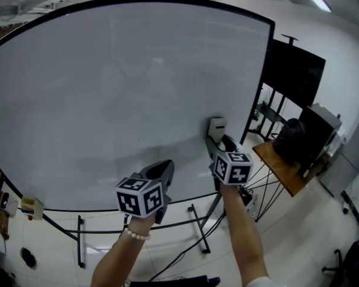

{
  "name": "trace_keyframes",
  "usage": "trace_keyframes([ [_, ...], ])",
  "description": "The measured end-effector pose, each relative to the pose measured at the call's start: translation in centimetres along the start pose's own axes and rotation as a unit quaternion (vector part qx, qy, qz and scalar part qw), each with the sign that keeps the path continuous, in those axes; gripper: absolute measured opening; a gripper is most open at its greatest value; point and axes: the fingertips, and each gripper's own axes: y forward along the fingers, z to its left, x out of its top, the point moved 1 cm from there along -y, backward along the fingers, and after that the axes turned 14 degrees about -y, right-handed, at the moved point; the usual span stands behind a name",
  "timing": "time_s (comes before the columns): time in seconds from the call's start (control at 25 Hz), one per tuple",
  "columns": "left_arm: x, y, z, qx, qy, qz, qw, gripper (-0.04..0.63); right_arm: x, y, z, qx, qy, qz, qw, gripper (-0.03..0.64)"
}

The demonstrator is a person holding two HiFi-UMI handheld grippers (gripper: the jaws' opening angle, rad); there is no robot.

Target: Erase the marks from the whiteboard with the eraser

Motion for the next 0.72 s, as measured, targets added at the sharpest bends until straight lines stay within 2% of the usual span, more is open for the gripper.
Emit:
trace_keyframes([
  [0.72, 3.5, -9.4, 7.1, 0.012, -0.011, -0.008, 0.9998, -0.012, 4.3, 0.7, 14.9, 0.027, -0.011, -0.008, 1.000, 0.253],
])
